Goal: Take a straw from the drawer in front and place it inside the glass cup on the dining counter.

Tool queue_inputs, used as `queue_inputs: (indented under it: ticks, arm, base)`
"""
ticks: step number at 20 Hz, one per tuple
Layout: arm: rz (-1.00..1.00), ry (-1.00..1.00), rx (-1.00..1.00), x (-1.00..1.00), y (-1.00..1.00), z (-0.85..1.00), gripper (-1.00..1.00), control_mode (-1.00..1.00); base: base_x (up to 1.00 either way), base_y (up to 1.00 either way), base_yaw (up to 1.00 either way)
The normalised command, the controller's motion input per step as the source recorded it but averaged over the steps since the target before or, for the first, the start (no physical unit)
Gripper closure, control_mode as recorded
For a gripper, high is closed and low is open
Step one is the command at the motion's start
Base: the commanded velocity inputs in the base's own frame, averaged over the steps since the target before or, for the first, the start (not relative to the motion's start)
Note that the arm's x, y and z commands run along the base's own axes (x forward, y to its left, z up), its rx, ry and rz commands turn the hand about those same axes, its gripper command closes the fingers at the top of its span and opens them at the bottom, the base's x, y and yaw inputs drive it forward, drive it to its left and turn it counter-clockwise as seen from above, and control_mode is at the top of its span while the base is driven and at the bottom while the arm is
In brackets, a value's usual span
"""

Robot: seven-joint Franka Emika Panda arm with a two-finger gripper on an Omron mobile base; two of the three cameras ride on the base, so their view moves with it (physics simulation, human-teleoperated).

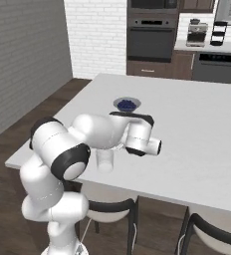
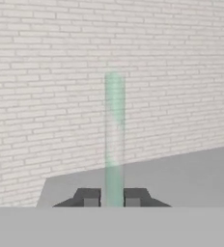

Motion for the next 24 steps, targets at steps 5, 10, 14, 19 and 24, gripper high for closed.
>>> queue_inputs:
  ticks: [5,10,14,19,24]
  arm:
    - [0.0,0.0,-0.04,0.0,0.0,-0.42,1.0,-1.0]
    - [0.0,-0.03,0.0,0.0,0.0,-0.27,1.0,-1.0]
    - [0.0,-0.04,0.0,0.0,0.0,-0.26,1.0,-1.0]
    - [0.0,-0.07,-0.03,0.0,0.0,-0.26,1.0,-1.0]
    - [0.0,-0.07,-0.04,0.0,0.0,-0.17,-1.0,-1.0]
  base:
    - [0.0,0.0,0.0]
    - [0.0,0.0,0.0]
    - [0.0,0.0,0.0]
    - [0.0,0.0,0.0]
    - [0.0,0.0,0.0]
